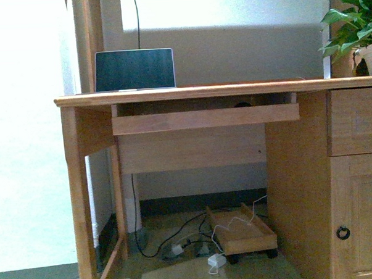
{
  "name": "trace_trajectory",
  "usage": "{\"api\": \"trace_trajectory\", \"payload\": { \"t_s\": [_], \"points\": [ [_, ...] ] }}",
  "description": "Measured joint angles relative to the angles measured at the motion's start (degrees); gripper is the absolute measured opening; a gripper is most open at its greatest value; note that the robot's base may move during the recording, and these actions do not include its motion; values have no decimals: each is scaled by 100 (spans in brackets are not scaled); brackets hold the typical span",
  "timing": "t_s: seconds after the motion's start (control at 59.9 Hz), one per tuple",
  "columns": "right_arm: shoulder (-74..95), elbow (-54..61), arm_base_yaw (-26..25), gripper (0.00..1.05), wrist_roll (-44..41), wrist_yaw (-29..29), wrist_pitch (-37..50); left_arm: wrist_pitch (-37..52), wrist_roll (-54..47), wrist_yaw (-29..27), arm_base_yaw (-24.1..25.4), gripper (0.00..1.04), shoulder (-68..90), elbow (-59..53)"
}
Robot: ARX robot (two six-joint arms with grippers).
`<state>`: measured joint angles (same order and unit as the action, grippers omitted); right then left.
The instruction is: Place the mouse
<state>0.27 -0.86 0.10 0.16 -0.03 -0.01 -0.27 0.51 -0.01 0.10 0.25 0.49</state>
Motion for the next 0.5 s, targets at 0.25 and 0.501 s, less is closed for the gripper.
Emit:
{"api": "trace_trajectory", "payload": {
  "t_s": [0.25,0.501],
  "points": [
    [0,0,0,97,0,0,0,0,0,0,0,97,0,0],
    [0,0,0,97,-2,0,0,0,0,0,0,97,0,0]
  ]
}}
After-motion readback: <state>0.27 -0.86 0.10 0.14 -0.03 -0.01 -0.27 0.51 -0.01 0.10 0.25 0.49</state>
